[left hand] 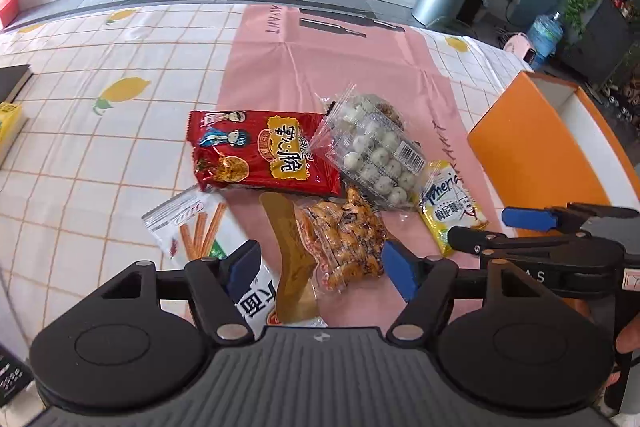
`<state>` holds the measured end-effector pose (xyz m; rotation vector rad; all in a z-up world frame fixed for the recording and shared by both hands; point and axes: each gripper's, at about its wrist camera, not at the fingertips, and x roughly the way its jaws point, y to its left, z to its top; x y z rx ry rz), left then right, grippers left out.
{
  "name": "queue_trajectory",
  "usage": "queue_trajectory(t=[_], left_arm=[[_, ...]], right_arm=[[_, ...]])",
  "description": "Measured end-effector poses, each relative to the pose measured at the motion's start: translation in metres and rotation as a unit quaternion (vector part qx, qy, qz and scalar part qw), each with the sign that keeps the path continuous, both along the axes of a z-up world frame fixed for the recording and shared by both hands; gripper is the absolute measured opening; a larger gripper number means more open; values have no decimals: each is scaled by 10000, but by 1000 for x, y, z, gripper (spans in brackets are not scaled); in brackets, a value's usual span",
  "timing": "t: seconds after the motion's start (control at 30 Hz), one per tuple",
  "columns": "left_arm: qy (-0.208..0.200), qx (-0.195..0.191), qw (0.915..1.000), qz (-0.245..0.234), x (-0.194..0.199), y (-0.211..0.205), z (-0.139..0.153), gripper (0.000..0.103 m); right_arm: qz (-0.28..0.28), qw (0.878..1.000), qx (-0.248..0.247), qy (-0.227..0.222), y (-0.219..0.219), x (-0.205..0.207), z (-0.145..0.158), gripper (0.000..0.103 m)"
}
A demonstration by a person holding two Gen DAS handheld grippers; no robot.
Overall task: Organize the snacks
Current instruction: 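Grasp the yellow America bag with the right tool while the left grasps the nut bag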
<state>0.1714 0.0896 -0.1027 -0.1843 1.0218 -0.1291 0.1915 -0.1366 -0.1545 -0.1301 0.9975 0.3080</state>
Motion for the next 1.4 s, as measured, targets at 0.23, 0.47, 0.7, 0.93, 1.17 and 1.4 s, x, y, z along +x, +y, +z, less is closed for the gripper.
queue_trajectory(t=[0.23, 0.47, 0.7, 0.93, 1.17, 1.4], left_arm=[[96, -30, 9998, -145, 18, 3, -17, 83], [44, -144, 9998, -102, 22, 7, -24, 83], [44, -269, 9996, -112, 28, 0, -31, 82], [-28, -213, 9996, -160, 25, -8, -37, 76], [-86, -564, 9983, -112, 11, -9, -26, 45], [7, -787, 9967, -222, -17, -21, -11, 44]], right_arm=[[-65, 9999, 148, -5, -5, 19, -16, 73], [-22, 9995, 321, -3, -4, 24, -23, 72], [241, 9995, 147, -140, 5, 22, -27, 62], [245, 9994, 227, -27, 6, 16, -24, 52], [281, 9994, 182, 61, 9, -2, -23, 52], [173, 9984, 400, 346, -2, -26, -20, 51]])
